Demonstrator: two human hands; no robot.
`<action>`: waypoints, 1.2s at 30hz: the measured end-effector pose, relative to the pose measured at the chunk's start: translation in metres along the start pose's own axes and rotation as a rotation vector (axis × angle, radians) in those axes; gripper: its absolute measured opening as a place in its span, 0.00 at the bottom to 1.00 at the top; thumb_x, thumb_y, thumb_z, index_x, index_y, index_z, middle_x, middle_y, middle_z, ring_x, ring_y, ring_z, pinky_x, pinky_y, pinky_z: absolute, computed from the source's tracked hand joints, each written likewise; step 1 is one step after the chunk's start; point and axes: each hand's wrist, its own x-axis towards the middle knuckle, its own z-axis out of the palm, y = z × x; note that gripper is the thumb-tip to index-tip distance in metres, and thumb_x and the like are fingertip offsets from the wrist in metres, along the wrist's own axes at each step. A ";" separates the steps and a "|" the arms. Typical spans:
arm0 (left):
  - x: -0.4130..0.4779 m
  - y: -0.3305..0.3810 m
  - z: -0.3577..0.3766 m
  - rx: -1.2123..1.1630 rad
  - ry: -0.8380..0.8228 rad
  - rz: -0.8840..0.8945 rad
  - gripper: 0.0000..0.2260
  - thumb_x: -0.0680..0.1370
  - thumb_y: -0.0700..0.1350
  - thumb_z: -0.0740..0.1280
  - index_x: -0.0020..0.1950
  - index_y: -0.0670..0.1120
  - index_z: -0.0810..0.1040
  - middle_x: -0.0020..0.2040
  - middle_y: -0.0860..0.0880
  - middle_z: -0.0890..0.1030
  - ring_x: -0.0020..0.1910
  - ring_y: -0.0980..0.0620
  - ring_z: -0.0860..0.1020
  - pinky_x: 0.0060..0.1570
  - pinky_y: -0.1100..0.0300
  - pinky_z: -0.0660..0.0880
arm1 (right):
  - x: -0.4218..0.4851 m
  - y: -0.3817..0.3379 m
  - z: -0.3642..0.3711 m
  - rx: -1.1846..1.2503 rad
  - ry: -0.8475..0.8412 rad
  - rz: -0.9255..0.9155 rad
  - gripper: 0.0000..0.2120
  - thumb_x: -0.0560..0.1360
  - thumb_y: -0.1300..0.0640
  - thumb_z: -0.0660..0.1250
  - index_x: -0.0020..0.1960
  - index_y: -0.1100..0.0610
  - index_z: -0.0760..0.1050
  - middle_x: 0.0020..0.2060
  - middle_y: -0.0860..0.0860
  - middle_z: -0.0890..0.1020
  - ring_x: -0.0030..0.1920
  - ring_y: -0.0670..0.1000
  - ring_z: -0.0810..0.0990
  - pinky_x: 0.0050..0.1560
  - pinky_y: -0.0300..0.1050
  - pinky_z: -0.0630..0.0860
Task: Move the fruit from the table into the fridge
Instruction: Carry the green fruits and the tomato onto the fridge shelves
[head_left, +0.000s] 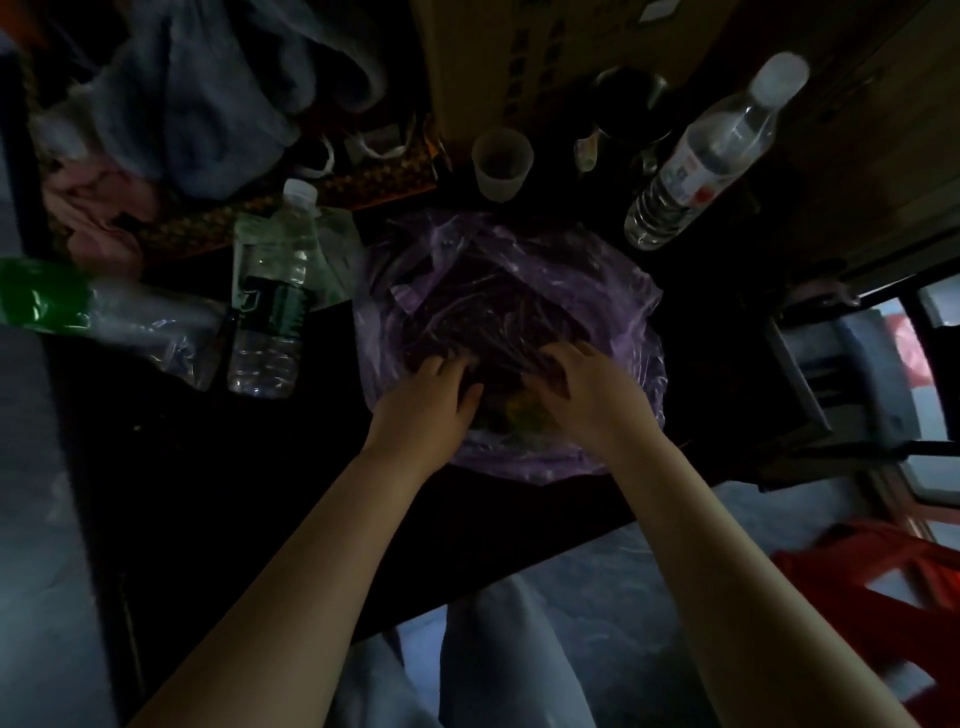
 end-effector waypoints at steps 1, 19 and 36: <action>-0.003 0.000 0.001 0.009 0.010 -0.001 0.21 0.81 0.54 0.57 0.71 0.47 0.66 0.64 0.45 0.71 0.59 0.43 0.75 0.50 0.50 0.73 | -0.005 0.001 -0.003 -0.007 0.005 -0.010 0.24 0.77 0.41 0.60 0.69 0.51 0.67 0.62 0.51 0.74 0.58 0.54 0.76 0.48 0.47 0.72; -0.051 -0.017 0.041 -0.058 0.085 0.003 0.35 0.74 0.45 0.70 0.76 0.48 0.54 0.73 0.46 0.60 0.69 0.43 0.65 0.54 0.51 0.74 | -0.076 0.016 0.047 0.117 0.252 0.063 0.33 0.69 0.49 0.73 0.70 0.53 0.65 0.62 0.52 0.71 0.54 0.58 0.77 0.38 0.41 0.70; -0.026 -0.002 0.021 -0.036 0.235 0.205 0.29 0.72 0.51 0.70 0.71 0.45 0.67 0.66 0.46 0.71 0.63 0.44 0.72 0.57 0.49 0.73 | -0.056 -0.002 0.045 0.203 0.297 -0.047 0.36 0.70 0.50 0.72 0.73 0.53 0.60 0.69 0.55 0.66 0.68 0.56 0.65 0.64 0.51 0.68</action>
